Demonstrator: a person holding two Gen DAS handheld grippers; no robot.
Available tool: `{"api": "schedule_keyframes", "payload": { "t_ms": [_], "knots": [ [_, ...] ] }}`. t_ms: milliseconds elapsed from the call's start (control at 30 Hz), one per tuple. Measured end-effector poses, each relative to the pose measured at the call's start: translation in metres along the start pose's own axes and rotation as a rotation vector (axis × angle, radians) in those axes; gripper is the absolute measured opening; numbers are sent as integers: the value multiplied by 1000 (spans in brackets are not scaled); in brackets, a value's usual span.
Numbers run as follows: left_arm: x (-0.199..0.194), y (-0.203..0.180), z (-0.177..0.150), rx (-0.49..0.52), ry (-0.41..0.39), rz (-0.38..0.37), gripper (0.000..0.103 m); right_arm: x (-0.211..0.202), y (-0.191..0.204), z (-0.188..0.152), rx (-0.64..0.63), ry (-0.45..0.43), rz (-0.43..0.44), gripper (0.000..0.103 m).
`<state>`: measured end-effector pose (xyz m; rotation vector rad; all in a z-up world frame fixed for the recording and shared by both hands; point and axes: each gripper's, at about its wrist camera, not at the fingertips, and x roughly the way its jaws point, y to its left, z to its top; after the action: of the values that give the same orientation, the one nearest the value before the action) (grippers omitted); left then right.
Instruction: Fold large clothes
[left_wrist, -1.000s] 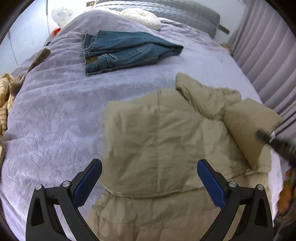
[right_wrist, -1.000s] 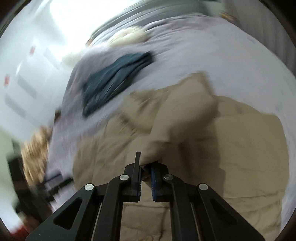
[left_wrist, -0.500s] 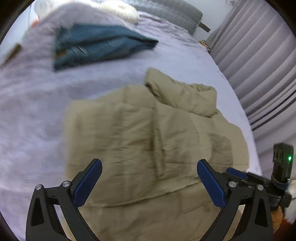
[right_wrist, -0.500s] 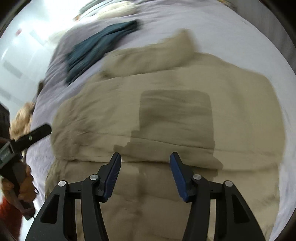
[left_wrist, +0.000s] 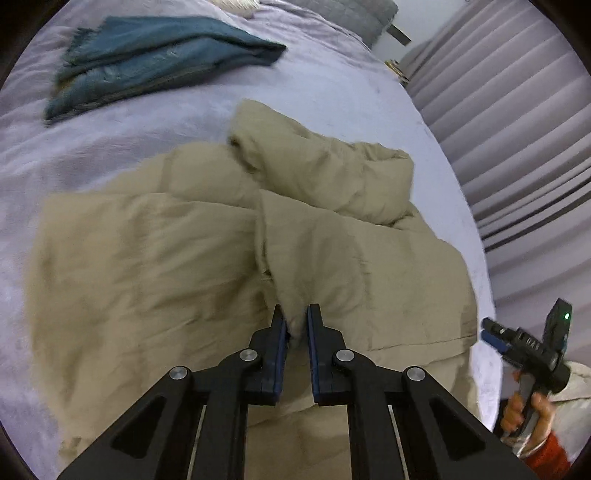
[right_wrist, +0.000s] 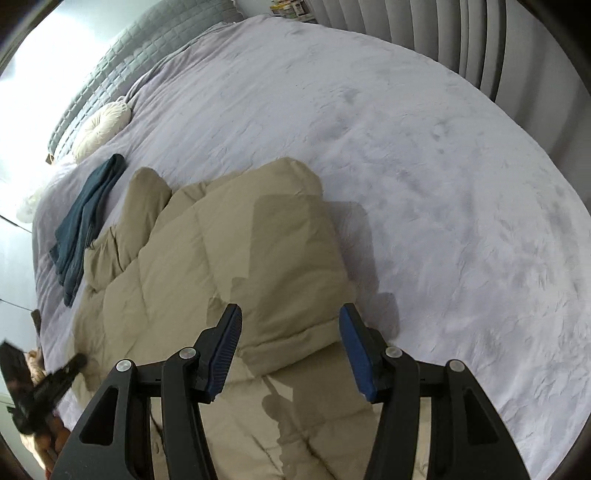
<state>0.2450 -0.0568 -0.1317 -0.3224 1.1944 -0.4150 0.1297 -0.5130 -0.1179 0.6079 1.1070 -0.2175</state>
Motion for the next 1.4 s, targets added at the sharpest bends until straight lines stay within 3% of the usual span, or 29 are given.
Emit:
{"api": "schedule_keyframes", "payload": {
  "t_ms": [200,367,400,433,467,500,633,700,767,800,833,933,1100,1133,1200,1400],
  "knots": [
    [10,44,-22,-86,73,87,12,8,13,1,-80,12,16,59],
    [-14,44,-20,-118,-10,48,16,15,14,2,-76,21,42,59],
    [-17,41,-17,-116,-24,37,42,18,13,2,-74,30,40,59],
    [-19,37,-15,-112,-41,41,83,20,13,2,-73,36,40,59],
    [-23,33,-14,-104,-74,49,92,22,12,3,-70,39,40,59],
    [-27,27,-12,-86,-110,46,92,22,13,3,-69,40,41,59],
    [-12,7,4,-21,-65,-19,92,21,13,2,-78,26,37,59],
    [7,1,10,1,-5,-40,91,18,11,5,-73,6,27,59],
    [27,-3,14,3,48,-51,61,16,6,10,-53,-6,20,59],
    [38,-4,16,-3,88,-64,29,15,2,13,-41,-8,18,59],
    [47,-4,17,-14,120,-61,12,15,-2,16,-30,-10,17,59],
    [37,-7,14,-11,76,-70,10,14,-14,27,1,-21,0,59],
    [21,10,-7,15,59,-1,10,10,-9,32,-28,-46,56,57],
    [23,15,-8,4,68,1,10,11,-2,31,-55,-50,66,38],
    [27,19,-8,-16,69,4,10,17,14,27,-129,-49,44,23],
    [39,12,-6,2,50,50,10,62,30,18,-236,31,-63,19]
  ]
}}
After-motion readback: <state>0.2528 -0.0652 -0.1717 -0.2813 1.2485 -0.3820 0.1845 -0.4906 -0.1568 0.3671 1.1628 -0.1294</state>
